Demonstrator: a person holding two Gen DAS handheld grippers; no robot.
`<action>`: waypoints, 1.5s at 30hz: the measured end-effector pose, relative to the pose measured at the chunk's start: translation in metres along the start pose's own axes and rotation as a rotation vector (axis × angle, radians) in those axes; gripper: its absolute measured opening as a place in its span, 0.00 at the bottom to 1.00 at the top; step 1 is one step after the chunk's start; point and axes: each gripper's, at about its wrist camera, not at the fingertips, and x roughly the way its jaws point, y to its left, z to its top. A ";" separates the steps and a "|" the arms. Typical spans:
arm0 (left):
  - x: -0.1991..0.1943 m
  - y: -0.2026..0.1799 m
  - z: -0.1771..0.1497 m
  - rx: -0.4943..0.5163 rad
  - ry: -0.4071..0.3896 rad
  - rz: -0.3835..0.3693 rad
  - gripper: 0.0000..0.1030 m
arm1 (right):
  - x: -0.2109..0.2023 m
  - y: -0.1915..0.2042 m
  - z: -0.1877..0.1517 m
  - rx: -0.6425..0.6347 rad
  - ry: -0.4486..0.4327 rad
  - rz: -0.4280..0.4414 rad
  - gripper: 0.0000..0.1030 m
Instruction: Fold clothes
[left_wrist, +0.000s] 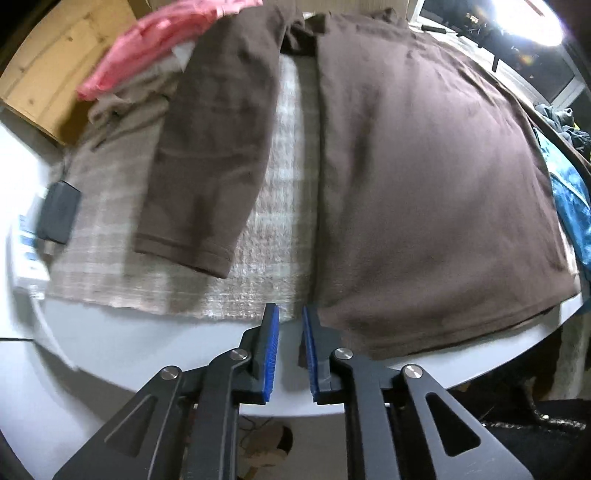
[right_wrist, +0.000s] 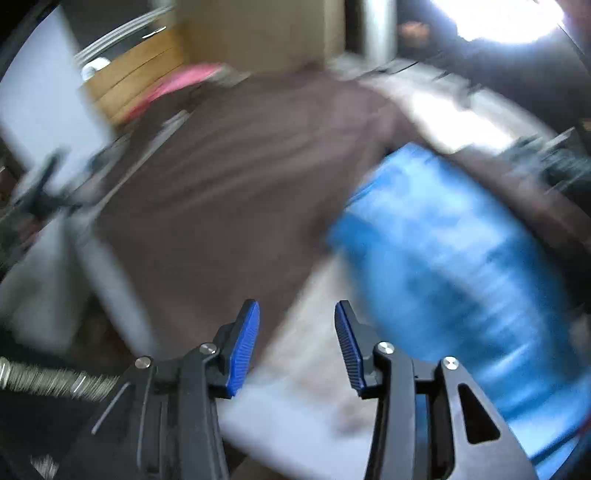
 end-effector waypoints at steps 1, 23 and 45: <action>-0.010 -0.011 0.002 0.022 -0.015 -0.022 0.12 | 0.002 -0.024 0.019 0.016 -0.022 -0.060 0.43; 0.053 -0.334 0.056 0.603 0.091 -0.508 0.17 | 0.016 -0.217 0.130 0.373 -0.066 -0.103 0.13; 0.002 -0.321 0.106 0.567 -0.083 -0.489 0.20 | 0.023 -0.144 0.017 -0.125 0.125 -0.473 0.00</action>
